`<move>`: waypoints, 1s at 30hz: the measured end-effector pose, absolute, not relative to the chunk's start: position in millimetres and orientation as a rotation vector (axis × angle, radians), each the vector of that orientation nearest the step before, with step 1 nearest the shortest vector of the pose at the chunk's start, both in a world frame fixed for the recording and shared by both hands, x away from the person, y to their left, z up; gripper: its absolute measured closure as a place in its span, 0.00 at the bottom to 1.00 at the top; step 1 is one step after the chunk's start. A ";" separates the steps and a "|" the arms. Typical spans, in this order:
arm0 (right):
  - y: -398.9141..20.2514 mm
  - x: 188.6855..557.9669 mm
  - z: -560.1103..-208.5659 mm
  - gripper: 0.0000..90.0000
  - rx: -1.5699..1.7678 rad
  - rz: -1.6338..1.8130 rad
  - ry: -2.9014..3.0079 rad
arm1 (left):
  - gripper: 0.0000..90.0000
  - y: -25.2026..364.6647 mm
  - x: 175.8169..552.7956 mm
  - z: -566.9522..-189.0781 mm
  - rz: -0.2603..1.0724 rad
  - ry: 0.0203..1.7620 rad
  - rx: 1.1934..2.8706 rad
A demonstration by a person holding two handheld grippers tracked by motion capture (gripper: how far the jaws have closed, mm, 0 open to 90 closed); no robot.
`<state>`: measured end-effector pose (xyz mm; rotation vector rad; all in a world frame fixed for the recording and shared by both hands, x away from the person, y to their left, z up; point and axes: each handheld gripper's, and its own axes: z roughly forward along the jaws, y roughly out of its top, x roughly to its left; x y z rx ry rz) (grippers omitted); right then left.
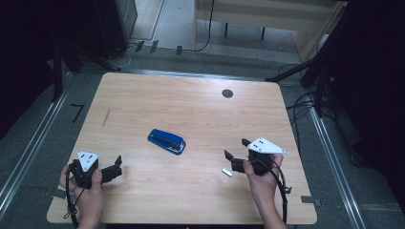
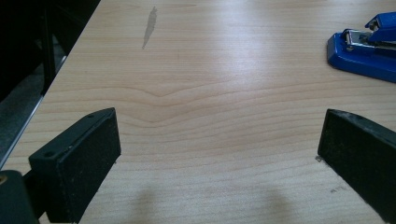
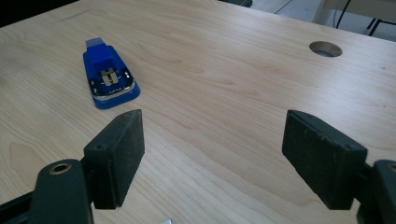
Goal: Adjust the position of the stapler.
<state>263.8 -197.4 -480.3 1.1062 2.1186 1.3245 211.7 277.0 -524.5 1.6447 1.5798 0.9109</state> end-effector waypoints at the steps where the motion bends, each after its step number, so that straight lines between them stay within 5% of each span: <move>1: -197.4 263.8 -480.3 0.24 1.106 1.324 2.119 | 0.00 276.9 211.8 -524.6 0.907 1.579 1.645; 16: -148.3 276.4 -485.3 0.32 1.002 1.296 2.231 | 0.00 277.6 212.9 -524.6 0.879 1.586 1.654; 30: -97.2 297.6 -484.9 0.50 0.874 1.270 2.376 | 0.00 277.8 213.2 -524.5 0.863 1.566 1.674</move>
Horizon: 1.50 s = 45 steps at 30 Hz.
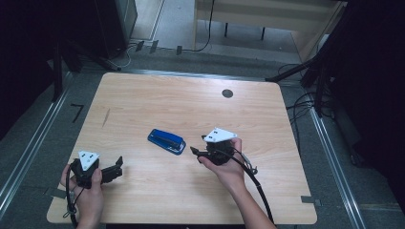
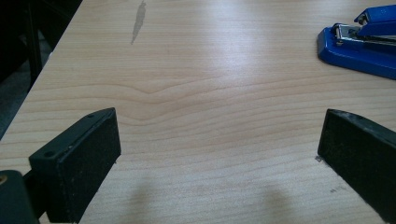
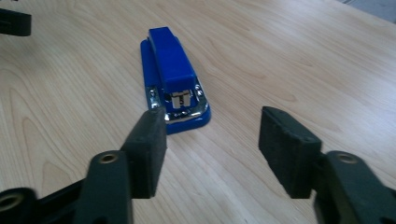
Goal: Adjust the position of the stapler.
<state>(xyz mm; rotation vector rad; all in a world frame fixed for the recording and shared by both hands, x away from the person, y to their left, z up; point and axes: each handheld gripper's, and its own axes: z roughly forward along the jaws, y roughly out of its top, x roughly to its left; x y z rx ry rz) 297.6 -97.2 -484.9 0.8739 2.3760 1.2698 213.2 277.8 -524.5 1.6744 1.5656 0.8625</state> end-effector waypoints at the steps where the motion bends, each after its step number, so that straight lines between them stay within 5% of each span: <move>1: -93.6 299.5 -486.0 0.51 0.868 1.270 2.388 | 0.00 277.6 213.3 -524.6 0.863 1.567 1.674; 32: -32.9 335.6 -509.4 0.54 0.803 1.198 2.518 | 0.00 277.7 213.8 -524.7 0.852 1.557 1.688; 45: -15.0 349.2 -520.1 0.66 0.832 1.232 2.562 | 0.00 278.4 213.7 -524.7 0.839 1.555 1.688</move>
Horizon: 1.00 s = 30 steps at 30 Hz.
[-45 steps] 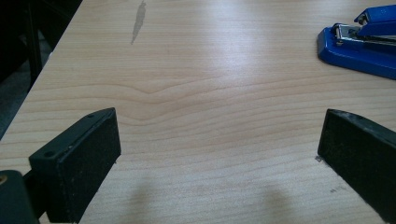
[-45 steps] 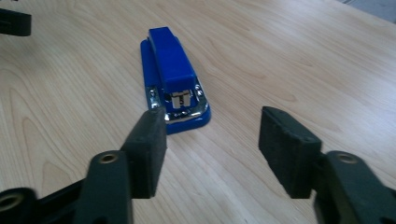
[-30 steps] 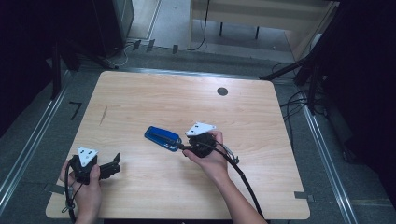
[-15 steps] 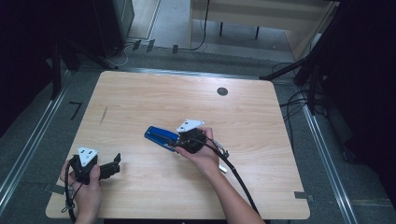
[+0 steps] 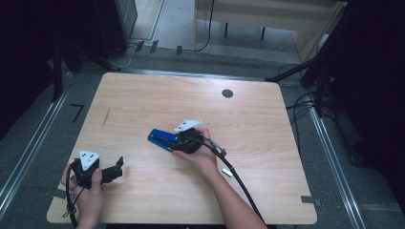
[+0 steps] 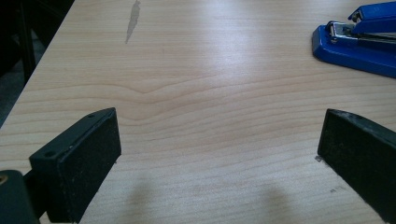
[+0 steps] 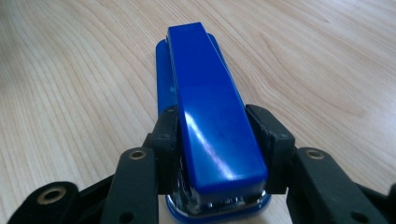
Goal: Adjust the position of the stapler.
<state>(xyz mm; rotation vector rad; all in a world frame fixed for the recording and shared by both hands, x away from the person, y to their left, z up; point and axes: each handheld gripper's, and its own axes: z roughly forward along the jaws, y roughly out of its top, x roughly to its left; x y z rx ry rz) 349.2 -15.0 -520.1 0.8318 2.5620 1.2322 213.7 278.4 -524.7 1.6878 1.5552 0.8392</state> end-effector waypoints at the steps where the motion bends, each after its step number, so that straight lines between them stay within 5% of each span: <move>1: -13.7 349.8 -520.0 0.67 0.824 1.230 2.563 | 0.00 278.4 213.5 -524.6 0.838 1.553 1.687; 30: -11.0 348.7 -517.0 0.75 0.786 1.236 2.614 | 0.00 278.2 213.9 -524.8 0.829 1.550 1.693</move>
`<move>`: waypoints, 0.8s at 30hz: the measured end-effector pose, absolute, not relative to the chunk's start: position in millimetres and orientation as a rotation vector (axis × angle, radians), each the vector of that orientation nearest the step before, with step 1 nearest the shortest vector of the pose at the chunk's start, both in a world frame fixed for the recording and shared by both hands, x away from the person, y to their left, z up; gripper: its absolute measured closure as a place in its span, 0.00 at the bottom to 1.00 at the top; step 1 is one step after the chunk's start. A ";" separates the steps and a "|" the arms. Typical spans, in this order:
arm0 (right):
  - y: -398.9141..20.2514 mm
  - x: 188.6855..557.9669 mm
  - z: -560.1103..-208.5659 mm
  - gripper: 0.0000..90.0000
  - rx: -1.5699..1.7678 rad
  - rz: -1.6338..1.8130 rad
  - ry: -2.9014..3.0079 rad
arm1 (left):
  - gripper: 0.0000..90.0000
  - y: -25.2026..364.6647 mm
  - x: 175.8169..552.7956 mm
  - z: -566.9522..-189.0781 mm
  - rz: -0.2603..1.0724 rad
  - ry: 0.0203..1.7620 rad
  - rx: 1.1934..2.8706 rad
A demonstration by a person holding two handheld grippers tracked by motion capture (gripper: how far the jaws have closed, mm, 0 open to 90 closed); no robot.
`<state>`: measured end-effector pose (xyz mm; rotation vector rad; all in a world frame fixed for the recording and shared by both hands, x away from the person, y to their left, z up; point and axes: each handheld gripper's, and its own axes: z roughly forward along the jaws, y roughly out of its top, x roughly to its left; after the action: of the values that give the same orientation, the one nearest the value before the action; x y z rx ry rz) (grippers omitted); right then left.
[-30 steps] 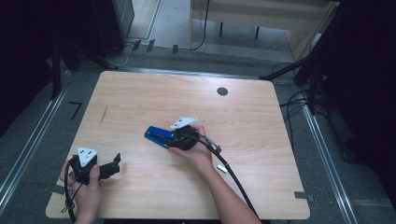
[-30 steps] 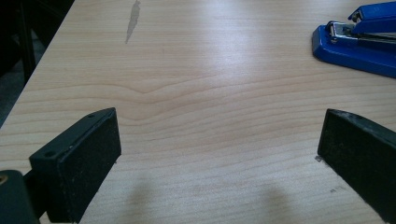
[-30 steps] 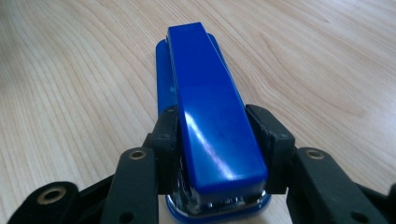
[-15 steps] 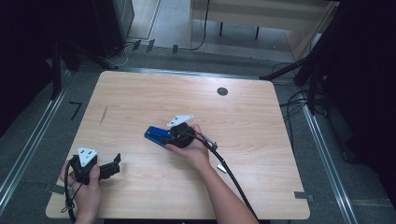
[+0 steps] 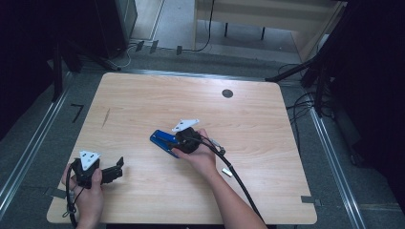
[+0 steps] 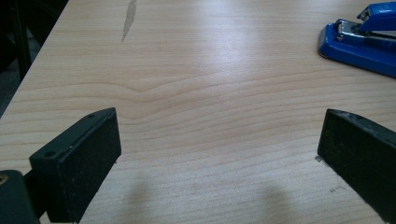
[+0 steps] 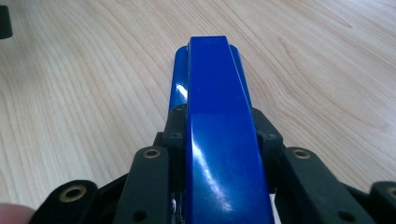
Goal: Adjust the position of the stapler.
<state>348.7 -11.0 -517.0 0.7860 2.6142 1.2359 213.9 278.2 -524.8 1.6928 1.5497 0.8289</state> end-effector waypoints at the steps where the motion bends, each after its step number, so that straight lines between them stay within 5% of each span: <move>1: -12.6 347.6 -516.2 0.75 0.782 1.240 2.615 | 0.00 278.1 213.9 -524.9 0.829 1.550 1.693; 24: -55.4 323.8 -505.9 0.75 0.701 1.231 2.602 | 0.00 277.2 214.1 -525.1 0.837 1.546 1.696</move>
<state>323.8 -55.4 -505.9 0.7007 2.6016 1.2312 214.1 277.2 -525.1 1.6959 1.5462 0.8370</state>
